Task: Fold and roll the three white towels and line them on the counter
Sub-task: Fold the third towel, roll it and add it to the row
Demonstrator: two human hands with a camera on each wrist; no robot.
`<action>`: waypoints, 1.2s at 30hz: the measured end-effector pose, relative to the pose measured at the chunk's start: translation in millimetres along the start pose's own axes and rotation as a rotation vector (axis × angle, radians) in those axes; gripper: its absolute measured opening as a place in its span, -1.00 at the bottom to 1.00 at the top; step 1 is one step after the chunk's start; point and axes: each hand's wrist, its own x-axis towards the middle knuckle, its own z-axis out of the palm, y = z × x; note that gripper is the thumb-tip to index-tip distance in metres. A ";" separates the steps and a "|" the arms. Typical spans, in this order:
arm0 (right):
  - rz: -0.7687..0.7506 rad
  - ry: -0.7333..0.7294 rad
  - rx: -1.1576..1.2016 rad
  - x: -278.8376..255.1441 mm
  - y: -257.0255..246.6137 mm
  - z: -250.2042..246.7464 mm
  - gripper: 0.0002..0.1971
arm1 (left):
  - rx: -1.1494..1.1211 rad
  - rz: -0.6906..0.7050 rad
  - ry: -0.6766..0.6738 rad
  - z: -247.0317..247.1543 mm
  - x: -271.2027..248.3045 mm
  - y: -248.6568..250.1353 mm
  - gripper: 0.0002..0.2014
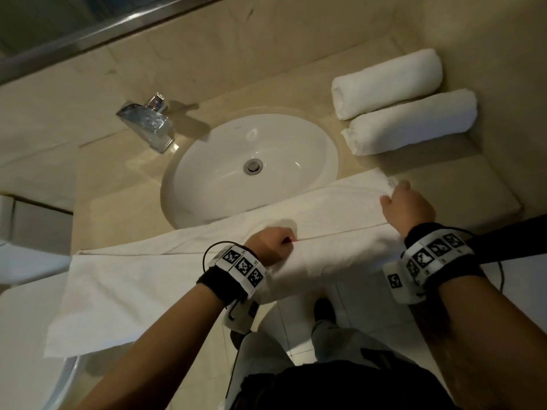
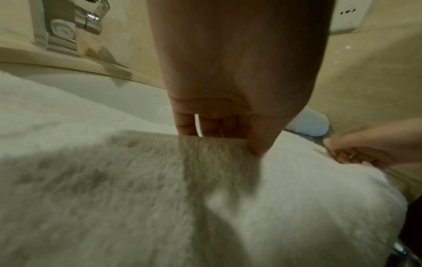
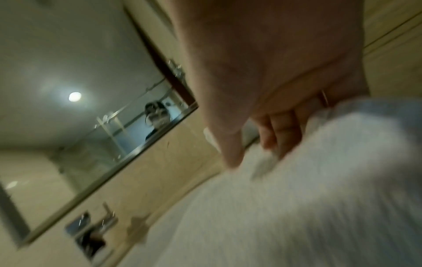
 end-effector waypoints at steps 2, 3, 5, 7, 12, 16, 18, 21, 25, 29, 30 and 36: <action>-0.077 -0.093 0.121 -1.3 10.7 -4.4 -0.62 | -0.020 -0.019 -0.008 -1.5 1.2 -1.6 -0.78; -0.137 -0.150 0.175 -2.8 17.6 -7.1 -0.68 | -0.041 -0.018 -0.006 -2.5 1.7 -3.4 -0.80; -0.268 -0.271 0.148 -3.5 33.7 -12.6 -0.76 | -0.092 0.009 0.023 -4.3 1.6 -6.1 -0.88; -0.329 -0.418 0.008 -3.9 43.4 -21.6 -0.80 | -0.152 0.031 0.046 -6.3 -0.1 -8.6 -0.94; -0.449 -0.545 0.072 -9.1 45.4 -53.8 -0.90 | -0.094 0.079 -0.278 -17.1 -11.6 -15.2 -0.86; -0.460 -0.576 0.272 -21.3 31.3 -85.7 -0.87 | -0.283 0.121 -0.313 -49.8 -25.9 -14.9 -0.74; -0.452 -0.420 0.318 -10.0 19.0 -89.7 -0.90 | -0.378 0.152 -0.212 -66.7 -27.8 -18.1 -0.64; -0.473 -0.119 0.290 19.4 -9.0 -70.9 -0.97 | -0.395 0.096 0.085 -73.5 -11.6 -27.9 -0.69; -0.230 -0.114 0.154 45.1 -22.2 -21.1 -0.59 | -0.252 -0.211 0.213 -51.9 17.8 -39.1 -0.80; -0.176 0.035 0.213 41.5 -19.6 -4.1 -0.60 | -0.302 -0.302 0.106 -36.8 13.5 -49.9 -0.72; -0.162 0.047 0.228 41.7 -19.3 -4.1 -0.61 | -0.361 -0.289 0.067 -37.0 8.7 -51.6 -0.71; -0.136 0.067 0.129 47.1 -23.1 -7.5 -0.59 | -0.337 -0.258 -0.136 -59.2 -10.8 -81.8 -0.62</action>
